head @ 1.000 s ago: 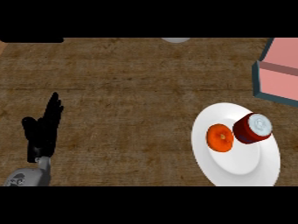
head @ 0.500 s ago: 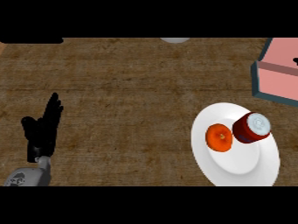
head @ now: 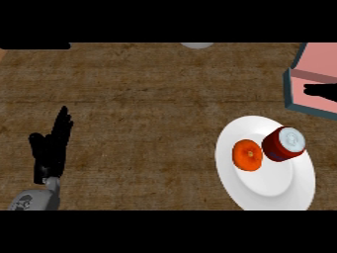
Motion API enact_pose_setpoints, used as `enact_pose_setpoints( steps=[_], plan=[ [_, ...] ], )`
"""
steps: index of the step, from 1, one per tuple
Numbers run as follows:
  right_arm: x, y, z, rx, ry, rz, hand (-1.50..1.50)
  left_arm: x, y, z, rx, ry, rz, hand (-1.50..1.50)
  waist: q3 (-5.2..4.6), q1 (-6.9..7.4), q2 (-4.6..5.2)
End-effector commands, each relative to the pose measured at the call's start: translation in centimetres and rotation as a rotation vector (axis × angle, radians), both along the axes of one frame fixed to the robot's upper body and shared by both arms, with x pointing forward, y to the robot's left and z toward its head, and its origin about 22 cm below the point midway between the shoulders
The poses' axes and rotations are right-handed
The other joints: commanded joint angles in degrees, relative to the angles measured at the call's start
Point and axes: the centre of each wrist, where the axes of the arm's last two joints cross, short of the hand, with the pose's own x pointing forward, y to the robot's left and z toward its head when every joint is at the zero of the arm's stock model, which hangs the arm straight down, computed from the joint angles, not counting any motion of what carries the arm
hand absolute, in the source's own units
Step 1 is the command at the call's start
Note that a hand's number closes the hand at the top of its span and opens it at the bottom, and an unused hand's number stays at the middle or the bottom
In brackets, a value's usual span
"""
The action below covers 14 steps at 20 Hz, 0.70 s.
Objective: Pick the can from the plate and place it in the cardboard box
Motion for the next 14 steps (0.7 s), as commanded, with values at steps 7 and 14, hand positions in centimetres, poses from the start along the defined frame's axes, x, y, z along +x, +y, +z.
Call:
enact_pose_setpoints(
  steps=[7,14],
  plan=[
    [-2.3,3.4,-1.1,-0.052,0.032,-0.042,-1.50,-0.3,1.1,3.3,0.005,-0.010,0.000,0.00,0.03,0.06,-0.11],
    [-1.5,3.8,-2.4,-0.104,0.029,-0.071,-1.50,-1.1,-0.3,0.9,-0.019,-0.004,-0.006,0.00,0.03,0.24,0.02]
  ],
)
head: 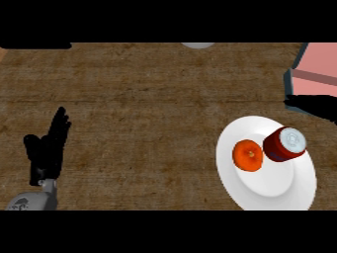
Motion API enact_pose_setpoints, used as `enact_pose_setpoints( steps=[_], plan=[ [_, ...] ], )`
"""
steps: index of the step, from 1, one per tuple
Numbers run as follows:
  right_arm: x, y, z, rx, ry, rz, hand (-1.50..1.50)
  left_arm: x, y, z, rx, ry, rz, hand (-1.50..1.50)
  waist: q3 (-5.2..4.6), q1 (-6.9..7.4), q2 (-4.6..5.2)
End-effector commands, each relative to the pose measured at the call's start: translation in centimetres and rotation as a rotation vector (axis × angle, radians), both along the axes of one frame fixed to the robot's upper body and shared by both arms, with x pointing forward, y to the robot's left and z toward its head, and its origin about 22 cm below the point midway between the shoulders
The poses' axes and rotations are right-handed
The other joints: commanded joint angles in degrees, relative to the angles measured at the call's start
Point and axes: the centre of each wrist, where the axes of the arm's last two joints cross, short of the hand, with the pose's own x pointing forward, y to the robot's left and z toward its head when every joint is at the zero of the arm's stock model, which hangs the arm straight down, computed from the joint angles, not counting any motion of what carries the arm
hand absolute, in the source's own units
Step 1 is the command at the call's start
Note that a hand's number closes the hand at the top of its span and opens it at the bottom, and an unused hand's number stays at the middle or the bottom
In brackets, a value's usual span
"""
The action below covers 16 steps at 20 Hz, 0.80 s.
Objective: Pick the can from the plate and place it in the cardboard box
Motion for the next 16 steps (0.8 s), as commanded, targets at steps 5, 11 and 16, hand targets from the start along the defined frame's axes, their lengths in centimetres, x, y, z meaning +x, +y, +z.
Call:
enact_pose_setpoints(
  steps=[5,11,16],
  plan=[
    [-0.3,2.9,-1.5,-0.030,-0.001,-0.043,-1.50,1.0,-0.9,0.0,-0.001,0.007,-0.001,0.00,0.00,0.02,0.01],
    [0.3,2.1,-2.2,-0.058,0.018,-0.071,-1.50,0.9,0.6,1.4,-0.008,-0.008,-0.012,0.00,0.01,0.04,0.00],
    [0.3,1.1,-4.2,-0.113,0.020,-0.047,-1.50,1.0,-0.6,0.3,-0.008,0.003,-0.007,0.00,0.03,-0.01,0.03]
  ],
)
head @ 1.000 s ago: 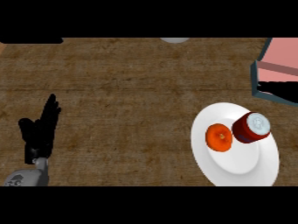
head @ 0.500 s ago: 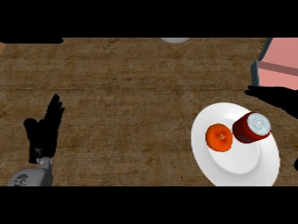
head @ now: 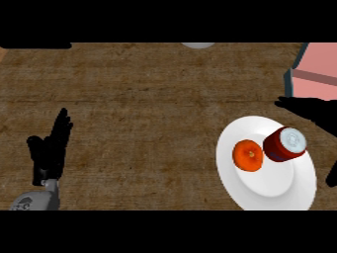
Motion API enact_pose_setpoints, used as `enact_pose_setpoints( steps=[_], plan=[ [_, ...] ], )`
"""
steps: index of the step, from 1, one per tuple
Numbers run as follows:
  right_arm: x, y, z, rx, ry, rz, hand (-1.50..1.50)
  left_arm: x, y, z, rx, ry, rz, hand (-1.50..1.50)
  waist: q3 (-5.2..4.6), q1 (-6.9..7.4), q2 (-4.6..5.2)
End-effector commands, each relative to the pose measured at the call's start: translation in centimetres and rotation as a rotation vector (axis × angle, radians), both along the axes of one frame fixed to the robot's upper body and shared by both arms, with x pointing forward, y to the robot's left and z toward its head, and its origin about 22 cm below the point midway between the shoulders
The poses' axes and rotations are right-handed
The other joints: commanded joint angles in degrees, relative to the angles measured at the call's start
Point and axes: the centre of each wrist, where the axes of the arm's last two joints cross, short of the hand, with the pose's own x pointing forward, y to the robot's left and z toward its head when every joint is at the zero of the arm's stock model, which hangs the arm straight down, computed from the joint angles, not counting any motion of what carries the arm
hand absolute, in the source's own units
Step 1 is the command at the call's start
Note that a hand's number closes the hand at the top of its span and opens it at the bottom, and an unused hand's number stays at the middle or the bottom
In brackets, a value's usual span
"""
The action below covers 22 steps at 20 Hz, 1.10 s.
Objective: Pick the can from the plate and place it in the cardboard box
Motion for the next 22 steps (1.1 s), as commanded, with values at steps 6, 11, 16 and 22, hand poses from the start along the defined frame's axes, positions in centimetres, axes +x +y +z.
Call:
enact_pose_setpoints(
  steps=[6,11,16,22],
  plan=[
    [-0.1,-1.0,-0.4,-0.066,-0.006,0.000,-1.50,-1.0,-0.5,0.6,-0.022,-0.009,0.001,0.00,0.01,-0.11,-0.08],
    [2.5,0.4,-4.0,-0.051,0.004,0.002,-1.50,0.6,-0.8,0.9,0.015,-0.016,0.006,0.00,0.02,0.08,0.03],
    [2.5,0.4,-3.9,-0.074,0.010,0.002,-1.50,1.5,-0.2,1.1,-0.001,-0.002,-0.007,0.00,0.01,-0.03,0.01],
    [3.6,2.1,-6.0,-0.063,0.036,0.003,-1.50,0.3,0.0,-0.3,0.018,0.001,-0.005,0.00,0.01,0.11,0.02]
  ],
)
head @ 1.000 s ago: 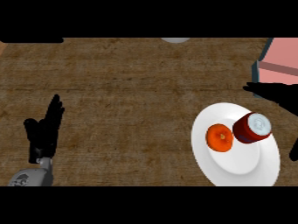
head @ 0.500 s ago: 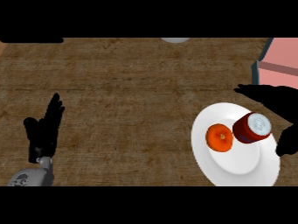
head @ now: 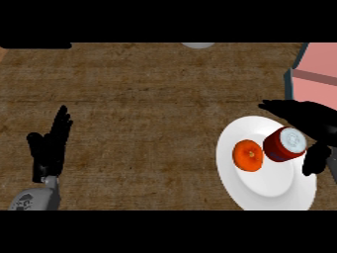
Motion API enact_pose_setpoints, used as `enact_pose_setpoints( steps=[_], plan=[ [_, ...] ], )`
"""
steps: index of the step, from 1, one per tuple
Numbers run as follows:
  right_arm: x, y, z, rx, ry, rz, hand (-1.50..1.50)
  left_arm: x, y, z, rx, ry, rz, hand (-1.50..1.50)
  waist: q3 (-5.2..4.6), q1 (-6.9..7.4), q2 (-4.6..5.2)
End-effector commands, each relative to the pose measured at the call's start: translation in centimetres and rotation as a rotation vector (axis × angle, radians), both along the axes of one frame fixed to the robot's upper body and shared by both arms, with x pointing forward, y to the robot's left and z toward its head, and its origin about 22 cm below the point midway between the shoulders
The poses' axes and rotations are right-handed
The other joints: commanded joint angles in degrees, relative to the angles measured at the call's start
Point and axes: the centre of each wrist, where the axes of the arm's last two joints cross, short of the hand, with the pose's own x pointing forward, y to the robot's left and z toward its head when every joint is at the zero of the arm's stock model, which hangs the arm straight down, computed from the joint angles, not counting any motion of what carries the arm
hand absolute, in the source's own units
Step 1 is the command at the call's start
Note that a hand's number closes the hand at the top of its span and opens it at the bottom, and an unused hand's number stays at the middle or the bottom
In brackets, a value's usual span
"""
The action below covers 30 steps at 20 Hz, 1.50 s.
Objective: Pick the can from the plate and place it in the cardboard box
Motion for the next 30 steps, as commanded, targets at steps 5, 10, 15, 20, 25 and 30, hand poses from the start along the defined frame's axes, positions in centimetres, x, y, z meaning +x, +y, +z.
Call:
enact_pose_setpoints(
  steps=[5,10,15,20,25,30],
  plan=[
    [1.6,0.2,-2.7,0.007,-0.005,0.011,-1.50,1.3,-0.7,0.4,-0.020,-0.017,0.002,0.00,0.00,0.08,0.03],
    [2.8,-0.9,-1.7,0.033,0.005,0.079,1.50,0.1,0.5,0.8,0.005,-0.013,-0.010,0.00,0.00,0.32,0.07],
    [0.3,1.2,-3.9,0.095,-0.124,0.130,1.50,0.4,-2.0,0.7,0.006,0.001,-0.007,0.00,0.01,-0.04,-0.02],
    [-3.6,-0.3,-5.6,0.098,-0.145,0.000,1.50,-1.8,-1.1,-0.6,-0.011,0.004,0.018,0.00,0.00,-0.54,-0.16],
    [-10.1,-1.0,-8.7,0.095,-0.158,-0.107,1.50,-0.2,0.3,-0.1,0.016,-0.010,0.027,0.00,-0.01,-1.31,-0.14],
    [-11.3,-1.6,-6.8,0.111,-0.222,-0.085,1.50,0.4,1.3,1.1,-0.005,0.003,0.018,0.00,0.00,-0.54,-0.07]
  ],
)
